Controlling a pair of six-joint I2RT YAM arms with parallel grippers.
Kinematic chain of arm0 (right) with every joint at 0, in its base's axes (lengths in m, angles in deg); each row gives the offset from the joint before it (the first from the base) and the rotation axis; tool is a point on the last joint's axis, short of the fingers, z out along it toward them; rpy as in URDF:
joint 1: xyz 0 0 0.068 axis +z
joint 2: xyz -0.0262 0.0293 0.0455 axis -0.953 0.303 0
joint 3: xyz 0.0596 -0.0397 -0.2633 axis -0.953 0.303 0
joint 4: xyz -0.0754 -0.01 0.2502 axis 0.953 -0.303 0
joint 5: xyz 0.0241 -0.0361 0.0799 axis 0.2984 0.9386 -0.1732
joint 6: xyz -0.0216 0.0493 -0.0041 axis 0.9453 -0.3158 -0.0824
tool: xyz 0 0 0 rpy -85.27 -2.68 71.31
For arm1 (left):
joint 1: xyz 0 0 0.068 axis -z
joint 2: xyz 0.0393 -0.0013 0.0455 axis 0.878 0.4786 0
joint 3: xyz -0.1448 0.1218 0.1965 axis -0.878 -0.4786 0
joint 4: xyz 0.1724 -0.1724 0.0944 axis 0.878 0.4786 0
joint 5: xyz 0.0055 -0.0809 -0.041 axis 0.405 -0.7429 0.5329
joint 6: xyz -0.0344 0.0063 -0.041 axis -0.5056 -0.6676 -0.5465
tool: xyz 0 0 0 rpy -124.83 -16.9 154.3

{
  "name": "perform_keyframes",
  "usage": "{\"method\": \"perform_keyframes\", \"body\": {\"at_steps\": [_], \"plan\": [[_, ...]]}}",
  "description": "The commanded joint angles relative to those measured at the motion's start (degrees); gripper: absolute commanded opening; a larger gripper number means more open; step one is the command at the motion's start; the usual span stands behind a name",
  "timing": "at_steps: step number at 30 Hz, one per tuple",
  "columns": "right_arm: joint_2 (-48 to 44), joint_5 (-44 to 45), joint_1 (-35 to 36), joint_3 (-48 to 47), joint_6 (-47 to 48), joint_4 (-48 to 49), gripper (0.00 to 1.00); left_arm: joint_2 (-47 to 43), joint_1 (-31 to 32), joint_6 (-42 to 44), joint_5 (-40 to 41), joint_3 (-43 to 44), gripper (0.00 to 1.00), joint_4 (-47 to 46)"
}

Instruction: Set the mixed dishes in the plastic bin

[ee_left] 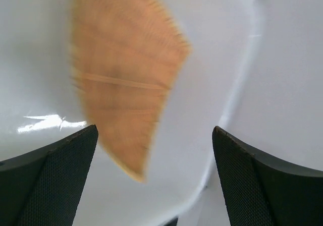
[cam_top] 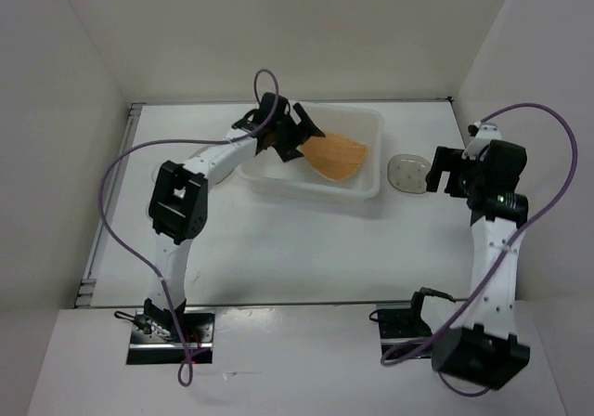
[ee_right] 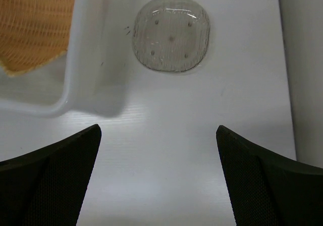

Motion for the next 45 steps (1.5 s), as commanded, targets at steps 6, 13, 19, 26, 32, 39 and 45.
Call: {"method": "perform_keyframes", "body": {"at_steps": [6,13,19,26,32,39,45], "plan": [[27.03,-20.28,-6.4,-10.8,-4.82,8.0,0.99,-22.26,-4.5,24.21,2.89,13.26,1.0,10.14],[58.34,-18.63,-9.23,-25.4,1.07,3.33,0.99,-39.66,-8.28,24.69,1.05,-10.63,1.0,6.73],[67.05,-13.32,-8.09,-31.2,1.08,5.36,0.99,-49.59,-12.67,25.3,0.43,-21.63,1.0,9.46],[73.73,-14.01,-5.81,-34.28,0.56,6.51,0.88,-53.12,-15.84,24.16,-0.19,-28.05,1.0,10.77],[76.82,-15.95,-4.04,-34.99,-1.12,7.03,0.48,-51.02,-16.37,22.4,-0.8,-27.44,1.0,8.93],[75.61,-12.09,-4.04,-36.21,-1.12,5.37,0.01,-49.61,-16.37,19.67,-1.33,-28.76,1.0,5.95],[61.38,-8.22,-5.71,-33.24,2.39,5.37,0.0,-51.62,-16.37,18.62,0.95,-31.38,1.0,5.94]]}}
